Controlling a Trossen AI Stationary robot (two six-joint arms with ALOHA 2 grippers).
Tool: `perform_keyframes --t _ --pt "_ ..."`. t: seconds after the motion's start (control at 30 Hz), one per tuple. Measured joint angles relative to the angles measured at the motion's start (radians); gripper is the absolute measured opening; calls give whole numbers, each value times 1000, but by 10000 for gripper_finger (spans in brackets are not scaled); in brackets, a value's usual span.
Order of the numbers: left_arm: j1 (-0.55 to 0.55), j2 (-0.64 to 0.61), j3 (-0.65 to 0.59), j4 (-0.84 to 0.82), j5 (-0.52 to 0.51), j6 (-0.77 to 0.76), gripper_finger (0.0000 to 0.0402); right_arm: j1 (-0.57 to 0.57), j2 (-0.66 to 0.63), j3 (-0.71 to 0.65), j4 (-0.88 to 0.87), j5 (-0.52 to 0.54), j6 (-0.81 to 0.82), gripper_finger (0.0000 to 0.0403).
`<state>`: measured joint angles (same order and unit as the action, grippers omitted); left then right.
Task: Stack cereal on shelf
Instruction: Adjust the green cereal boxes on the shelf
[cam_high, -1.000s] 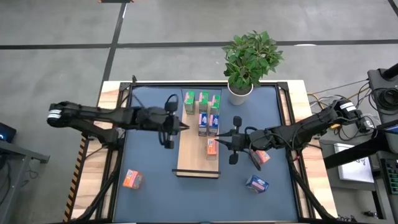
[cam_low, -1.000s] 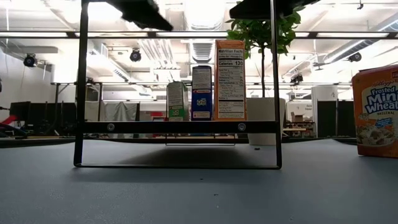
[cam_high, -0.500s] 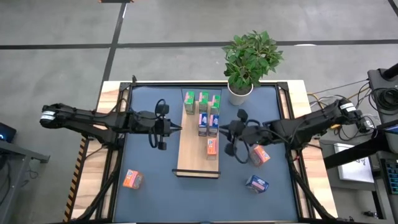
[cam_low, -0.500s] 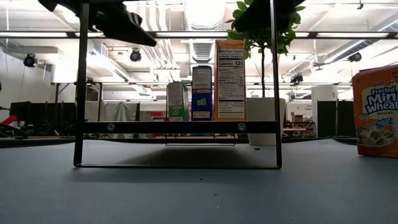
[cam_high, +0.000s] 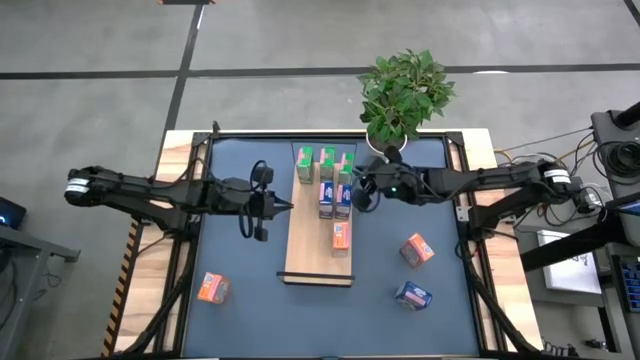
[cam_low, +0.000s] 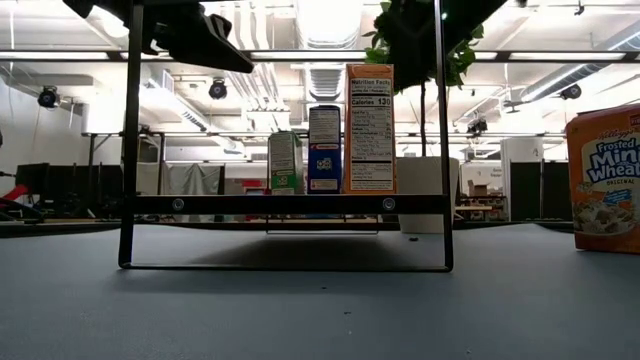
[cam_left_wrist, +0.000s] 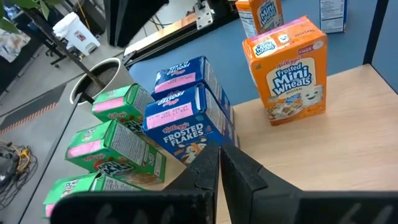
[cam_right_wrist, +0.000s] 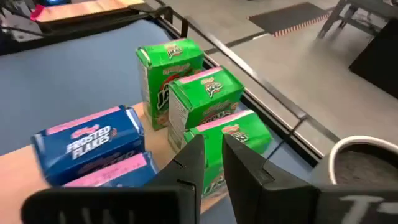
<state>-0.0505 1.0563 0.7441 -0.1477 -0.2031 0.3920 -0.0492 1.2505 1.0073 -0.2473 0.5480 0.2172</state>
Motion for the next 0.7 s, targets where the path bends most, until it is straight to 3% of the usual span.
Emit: perform_keyframes --t 0.2,0.7 --pt "0 2 -2 -5 0 9 0 -23 75 1 40 -6 -55 12" --pt "0 1 -2 -6 0 49 0 -61 146 20 43 -5 -79 9"
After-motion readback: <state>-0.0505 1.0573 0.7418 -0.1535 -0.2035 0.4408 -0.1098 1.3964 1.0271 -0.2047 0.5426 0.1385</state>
